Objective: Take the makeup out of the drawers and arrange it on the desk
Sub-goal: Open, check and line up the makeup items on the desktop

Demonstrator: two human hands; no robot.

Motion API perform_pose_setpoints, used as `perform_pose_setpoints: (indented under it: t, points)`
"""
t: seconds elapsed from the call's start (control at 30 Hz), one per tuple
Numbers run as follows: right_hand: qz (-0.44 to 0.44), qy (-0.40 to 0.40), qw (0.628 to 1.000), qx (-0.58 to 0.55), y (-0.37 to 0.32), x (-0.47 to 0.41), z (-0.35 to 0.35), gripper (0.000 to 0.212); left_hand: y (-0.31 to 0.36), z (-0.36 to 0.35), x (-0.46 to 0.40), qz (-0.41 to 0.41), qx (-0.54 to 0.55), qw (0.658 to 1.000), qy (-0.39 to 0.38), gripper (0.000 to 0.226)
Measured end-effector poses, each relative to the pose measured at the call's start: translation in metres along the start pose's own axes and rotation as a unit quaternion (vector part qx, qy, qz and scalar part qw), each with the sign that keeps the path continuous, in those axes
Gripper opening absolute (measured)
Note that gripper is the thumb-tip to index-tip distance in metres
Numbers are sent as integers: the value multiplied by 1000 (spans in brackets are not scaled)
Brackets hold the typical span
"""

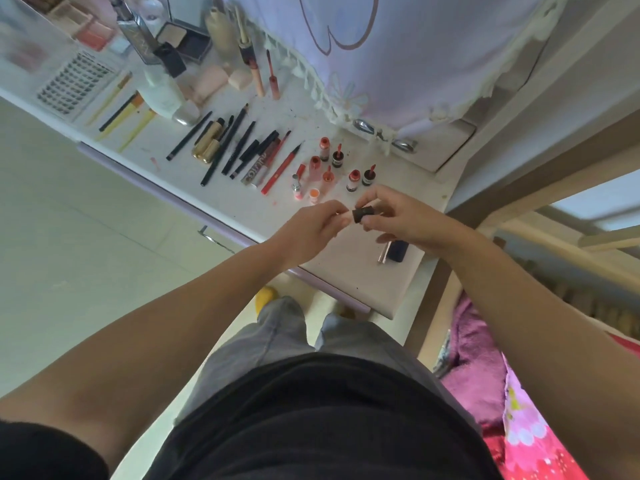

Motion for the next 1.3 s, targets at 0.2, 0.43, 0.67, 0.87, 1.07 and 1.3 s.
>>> perform_pose_setpoints:
  t: [0.2,0.43,0.67,0.87,1.07,1.3]
  points:
    - [-51,15,994,93,-2,1,-2,30,3,-1,5,-18,-5,1000,4,24]
    - [-77,-21,994,80,-6,6,-7,36,-2,0,10,-10,1,1000,17,24]
    - [-15,-32,993,111,-7,9,0,17,-6,-5,13,22,38,999,12,22]
    - [-69,-57,990,107,-2,11,-5,35,-7,-9,19,33,55,998,20,22]
    - [-6,21,993,117,-1,14,21,5,-22,-4,21,125,136,983,-21,24]
    - [-48,22,998,-20,18,20,28,16,-20,-15,19,167,207,964,3,35]
Point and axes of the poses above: each hand's wrist, its own x-axis away from the middle knuckle, its own z-axis out of the back of the hand, y = z × x, the point moved 5 cm from there along -x, towards the middle knuckle, and after that the axes turned 4 degrees about y, right-handed, at the moved point
